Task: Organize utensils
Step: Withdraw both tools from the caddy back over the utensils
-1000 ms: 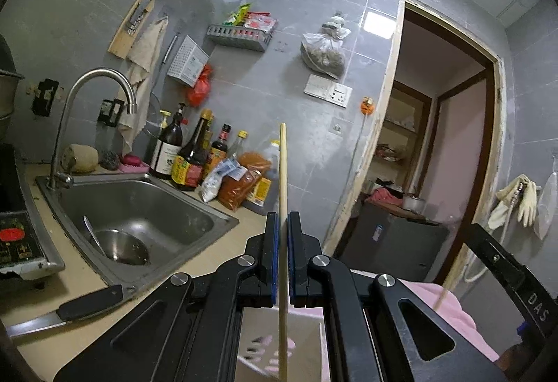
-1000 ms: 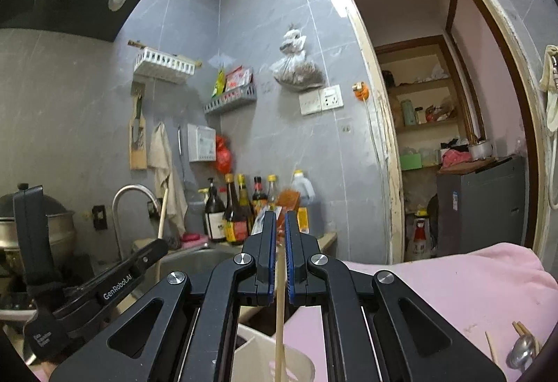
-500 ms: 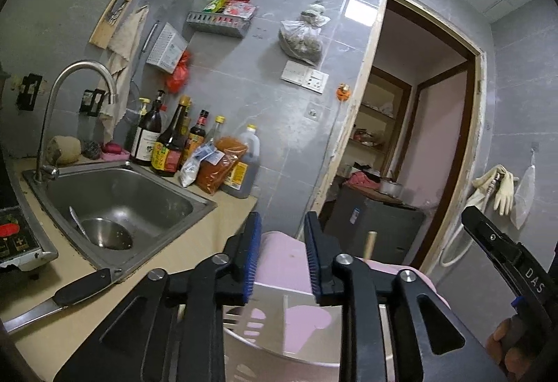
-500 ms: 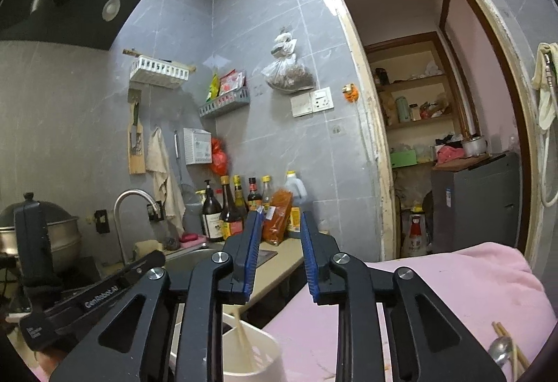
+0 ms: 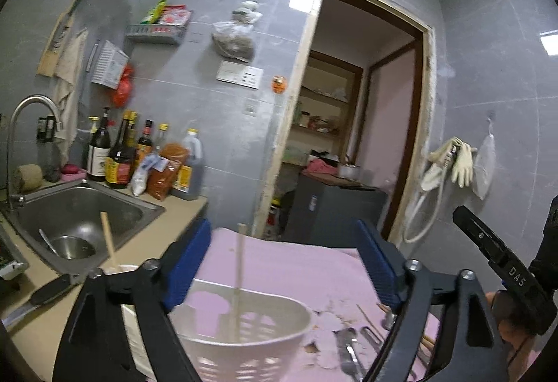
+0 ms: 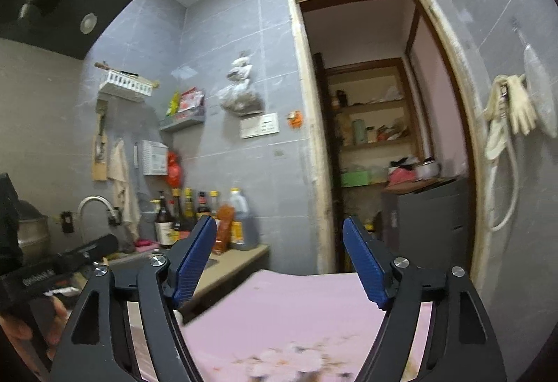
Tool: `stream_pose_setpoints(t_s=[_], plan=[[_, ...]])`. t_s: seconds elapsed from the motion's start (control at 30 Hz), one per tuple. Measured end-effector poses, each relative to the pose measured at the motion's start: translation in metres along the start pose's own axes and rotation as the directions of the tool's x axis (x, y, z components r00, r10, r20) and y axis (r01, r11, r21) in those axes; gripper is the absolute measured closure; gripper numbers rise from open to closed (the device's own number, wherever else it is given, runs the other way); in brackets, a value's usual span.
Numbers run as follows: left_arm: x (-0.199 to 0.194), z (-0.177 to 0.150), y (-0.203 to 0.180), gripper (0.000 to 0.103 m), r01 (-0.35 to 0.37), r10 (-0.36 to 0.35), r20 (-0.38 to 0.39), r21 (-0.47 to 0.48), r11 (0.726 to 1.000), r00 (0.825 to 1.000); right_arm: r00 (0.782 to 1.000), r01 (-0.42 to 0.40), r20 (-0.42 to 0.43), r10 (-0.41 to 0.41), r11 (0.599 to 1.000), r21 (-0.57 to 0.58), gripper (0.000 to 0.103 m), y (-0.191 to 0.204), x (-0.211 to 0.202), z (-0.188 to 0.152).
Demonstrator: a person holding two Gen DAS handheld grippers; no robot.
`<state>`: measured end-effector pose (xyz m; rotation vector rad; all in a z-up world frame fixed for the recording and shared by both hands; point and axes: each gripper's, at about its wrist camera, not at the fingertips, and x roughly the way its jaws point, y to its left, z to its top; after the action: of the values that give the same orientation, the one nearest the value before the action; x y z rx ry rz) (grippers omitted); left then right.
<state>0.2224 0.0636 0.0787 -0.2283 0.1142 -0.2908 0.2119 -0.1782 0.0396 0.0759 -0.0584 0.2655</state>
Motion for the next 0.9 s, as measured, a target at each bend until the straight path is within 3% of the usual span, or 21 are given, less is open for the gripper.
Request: stream_pose_setpoints(t_s=[0.07,0.27,0.5,0.67,0.9], plan=[[0.002,-0.002,-0.012,0.009,0.017,-0.017,-0.009,0.012,1.0,1.0,1.0,0.02,-0.004,-0.02,1.0,-0.003,0.017,-0.012,-0.009,0.0],[0.011,-0.015,-0.043,0.004,0.069,-0.064,-0.064,0.072,0.995,0.996,0.997,0.079,-0.022,-0.08,0.996,-0.044,0.0,-0.043,-0.032,-0.004],[0.03,-0.043,-0.071,0.004,0.115,-0.09,-0.177,0.136,0.984,0.98,0.988,0.131,-0.072,-0.136,0.988,-0.08,0.0,-0.071,-0.046,-0.015],[0.044,-0.068,-0.085,0.004,0.14,-0.087,-0.278,0.178,0.974,0.957,0.976,0.143,-0.148,-0.159,0.983,-0.113,0.0,-0.087,-0.048,-0.029],[0.066,-0.103,-0.099,0.005,0.184,-0.081,-0.425,0.209,0.96,0.902,0.952,0.136,-0.262,-0.16,0.985,-0.107,0.0,-0.108,-0.041,-0.045]])
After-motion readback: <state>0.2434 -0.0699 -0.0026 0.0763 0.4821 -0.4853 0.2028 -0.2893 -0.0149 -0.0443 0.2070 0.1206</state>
